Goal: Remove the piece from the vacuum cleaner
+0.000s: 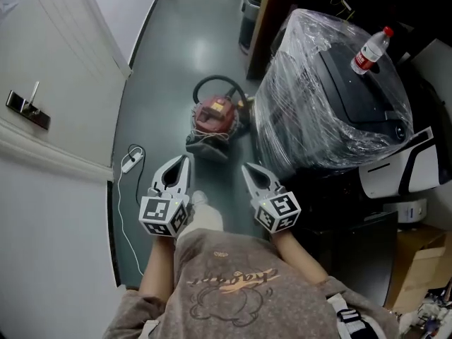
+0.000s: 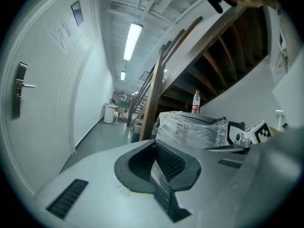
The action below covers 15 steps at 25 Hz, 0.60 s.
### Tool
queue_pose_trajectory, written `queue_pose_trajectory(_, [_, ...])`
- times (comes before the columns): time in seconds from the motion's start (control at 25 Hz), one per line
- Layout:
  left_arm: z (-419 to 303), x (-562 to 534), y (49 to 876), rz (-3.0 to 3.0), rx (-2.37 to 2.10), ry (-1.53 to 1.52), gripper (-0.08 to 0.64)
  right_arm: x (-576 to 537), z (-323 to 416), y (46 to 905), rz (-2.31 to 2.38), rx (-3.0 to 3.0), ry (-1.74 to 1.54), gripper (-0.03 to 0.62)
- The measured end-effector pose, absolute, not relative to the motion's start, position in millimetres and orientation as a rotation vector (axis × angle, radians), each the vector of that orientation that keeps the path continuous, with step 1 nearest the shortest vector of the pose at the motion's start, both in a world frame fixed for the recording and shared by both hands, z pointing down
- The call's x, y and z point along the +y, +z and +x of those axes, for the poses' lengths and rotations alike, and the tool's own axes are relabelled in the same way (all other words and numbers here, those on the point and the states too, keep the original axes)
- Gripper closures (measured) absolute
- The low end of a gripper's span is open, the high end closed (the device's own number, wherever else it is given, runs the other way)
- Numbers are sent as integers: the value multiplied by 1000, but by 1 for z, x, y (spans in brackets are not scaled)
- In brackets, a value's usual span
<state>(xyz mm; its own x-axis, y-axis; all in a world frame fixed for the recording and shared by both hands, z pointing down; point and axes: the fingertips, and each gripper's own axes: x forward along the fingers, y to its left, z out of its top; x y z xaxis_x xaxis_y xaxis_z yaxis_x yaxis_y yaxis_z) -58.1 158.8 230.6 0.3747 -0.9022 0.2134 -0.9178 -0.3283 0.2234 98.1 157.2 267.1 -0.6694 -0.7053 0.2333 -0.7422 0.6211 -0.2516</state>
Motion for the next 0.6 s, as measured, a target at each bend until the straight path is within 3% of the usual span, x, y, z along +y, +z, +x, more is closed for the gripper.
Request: queue_pose_trajectory(0.6, [-109, 32, 229, 2457, -1427, 100, 558, 47, 45, 258, 1406, -2672, 484, 592])
